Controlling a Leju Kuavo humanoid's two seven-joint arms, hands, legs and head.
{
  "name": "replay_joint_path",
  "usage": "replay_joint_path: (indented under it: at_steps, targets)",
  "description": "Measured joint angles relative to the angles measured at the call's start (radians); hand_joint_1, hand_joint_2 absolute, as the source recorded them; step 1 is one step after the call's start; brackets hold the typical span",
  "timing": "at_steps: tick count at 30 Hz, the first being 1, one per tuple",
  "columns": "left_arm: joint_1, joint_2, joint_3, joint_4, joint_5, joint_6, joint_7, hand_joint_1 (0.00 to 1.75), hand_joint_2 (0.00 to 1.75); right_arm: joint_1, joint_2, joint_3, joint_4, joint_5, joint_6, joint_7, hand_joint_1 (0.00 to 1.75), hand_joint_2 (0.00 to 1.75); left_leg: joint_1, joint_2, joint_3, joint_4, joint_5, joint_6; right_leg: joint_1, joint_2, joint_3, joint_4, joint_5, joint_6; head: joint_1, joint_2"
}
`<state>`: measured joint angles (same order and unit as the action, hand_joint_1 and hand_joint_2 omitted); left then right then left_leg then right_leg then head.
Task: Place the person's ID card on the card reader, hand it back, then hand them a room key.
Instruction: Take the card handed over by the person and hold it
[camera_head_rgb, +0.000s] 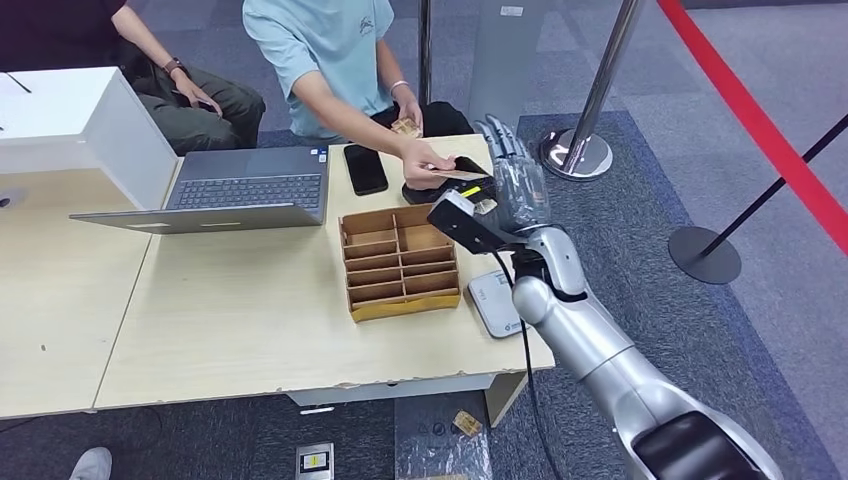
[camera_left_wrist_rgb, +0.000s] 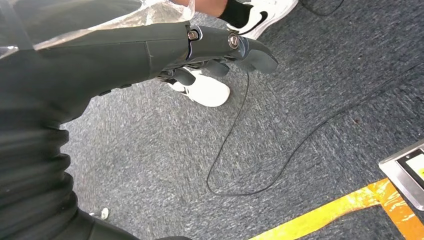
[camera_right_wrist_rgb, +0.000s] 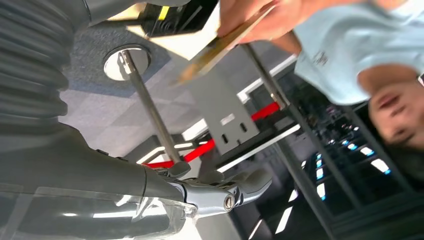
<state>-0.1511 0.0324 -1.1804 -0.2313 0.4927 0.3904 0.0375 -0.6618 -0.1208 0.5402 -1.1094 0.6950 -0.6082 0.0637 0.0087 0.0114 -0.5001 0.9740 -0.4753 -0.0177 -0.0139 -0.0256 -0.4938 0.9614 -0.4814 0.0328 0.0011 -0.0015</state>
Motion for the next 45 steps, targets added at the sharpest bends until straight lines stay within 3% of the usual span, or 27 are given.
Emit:
replay_joint_path:
  at_steps: [12,13,16,17,30,45]
  targets:
    - [-0.005,0.000,-0.020,0.000,-0.005,0.000,-0.006,0.00,1.75,-0.033,0.065,0.084,0.113,0.000,-0.008,-0.012,0.00,1.75,0.000,0.000,0.000,0.000,0.000,0.000,0.000,0.000,0.000,0.000,0.000,0.000,0.000,0.000]
    - [-0.007,0.000,-0.020,0.000,-0.005,0.001,-0.007,0.00,1.75,-0.035,0.073,0.091,0.122,-0.001,-0.009,-0.013,0.21,1.75,0.000,0.000,0.000,0.000,0.000,0.000,0.000,0.000,0.000,0.000,0.000,0.000,0.000,0.000]
    - [-0.010,-0.001,-0.021,0.000,-0.003,0.002,-0.008,0.00,1.75,-0.036,0.088,0.108,0.150,-0.016,-0.018,-0.019,1.52,1.75,0.000,0.000,0.000,0.000,0.000,0.000,0.000,0.000,0.000,0.000,0.000,0.000,0.000,0.000]
    - [-0.010,-0.001,-0.021,0.000,-0.002,0.002,-0.007,0.00,1.75,-0.036,0.090,0.111,0.158,-0.023,-0.022,-0.023,1.75,1.75,0.000,0.000,0.000,0.000,0.000,0.000,0.000,0.000,0.000,0.000,0.000,0.000,0.000,0.000]
    - [0.015,0.002,-0.021,0.000,0.007,0.009,-0.009,0.00,1.75,-0.025,0.083,0.127,0.235,-0.053,-0.082,-0.058,1.75,1.75,0.000,0.001,0.001,0.000,0.000,0.000,0.000,0.000,-0.001,-0.001,0.000,0.000,0.000,0.000]
    - [0.015,0.002,-0.021,0.000,0.006,0.013,-0.017,0.00,1.75,-0.002,0.077,0.132,0.179,-0.027,-0.088,-0.035,1.75,1.75,0.000,0.001,0.001,0.001,0.000,0.000,0.000,0.001,0.000,-0.001,0.000,0.000,0.000,0.000]
